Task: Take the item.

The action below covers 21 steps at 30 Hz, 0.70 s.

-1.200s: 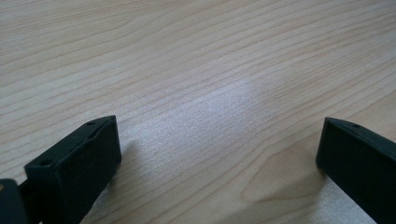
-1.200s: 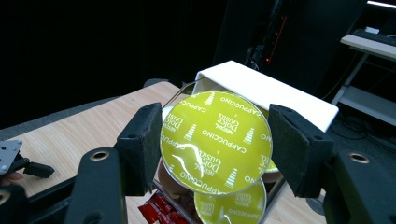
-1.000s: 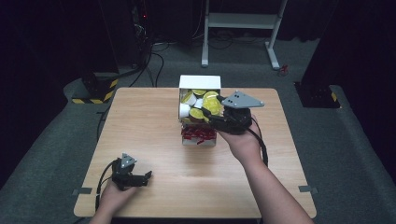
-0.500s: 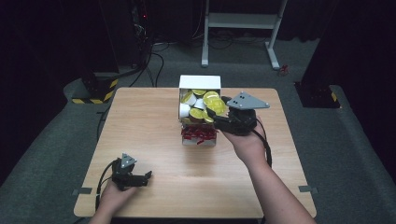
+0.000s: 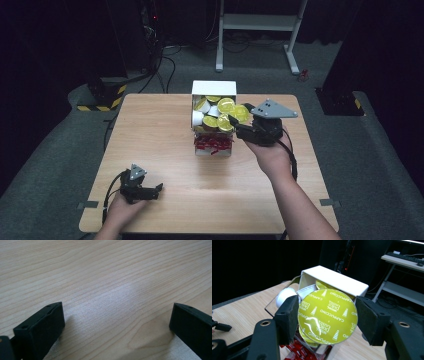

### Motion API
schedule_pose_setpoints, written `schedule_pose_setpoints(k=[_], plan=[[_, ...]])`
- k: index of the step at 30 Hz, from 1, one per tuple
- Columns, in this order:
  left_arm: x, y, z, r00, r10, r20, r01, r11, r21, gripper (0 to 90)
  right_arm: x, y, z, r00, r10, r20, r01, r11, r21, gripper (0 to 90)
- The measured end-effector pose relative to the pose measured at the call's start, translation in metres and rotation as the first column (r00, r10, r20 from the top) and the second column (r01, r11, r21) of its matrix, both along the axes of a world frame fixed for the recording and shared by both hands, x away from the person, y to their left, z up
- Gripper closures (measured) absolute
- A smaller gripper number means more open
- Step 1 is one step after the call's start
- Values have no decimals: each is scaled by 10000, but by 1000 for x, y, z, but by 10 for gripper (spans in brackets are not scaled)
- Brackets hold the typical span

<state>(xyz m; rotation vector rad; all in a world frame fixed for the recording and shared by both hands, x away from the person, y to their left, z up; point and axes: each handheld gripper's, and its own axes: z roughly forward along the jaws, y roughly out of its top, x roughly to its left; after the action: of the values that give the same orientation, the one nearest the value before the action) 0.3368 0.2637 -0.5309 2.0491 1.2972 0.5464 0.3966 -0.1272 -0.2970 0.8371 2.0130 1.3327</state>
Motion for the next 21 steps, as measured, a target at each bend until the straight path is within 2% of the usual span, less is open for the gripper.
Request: schedule_pose_setpoints(k=[11,20,21], plan=[[-1,0,0,10000,-17,47,16,10000,16,4,0,-18,-6,9994,-347,-43,347,9994,18,381],[-1,0,0,10000,-41,40,41,10000,26,5,3,-30,-20,9974,-699,-197,697,9975,-122,382],[-1,0,0,10000,-41,39,41,10000,25,5,4,-34,-25,9966,-780,-279,777,9969,-142,382]])
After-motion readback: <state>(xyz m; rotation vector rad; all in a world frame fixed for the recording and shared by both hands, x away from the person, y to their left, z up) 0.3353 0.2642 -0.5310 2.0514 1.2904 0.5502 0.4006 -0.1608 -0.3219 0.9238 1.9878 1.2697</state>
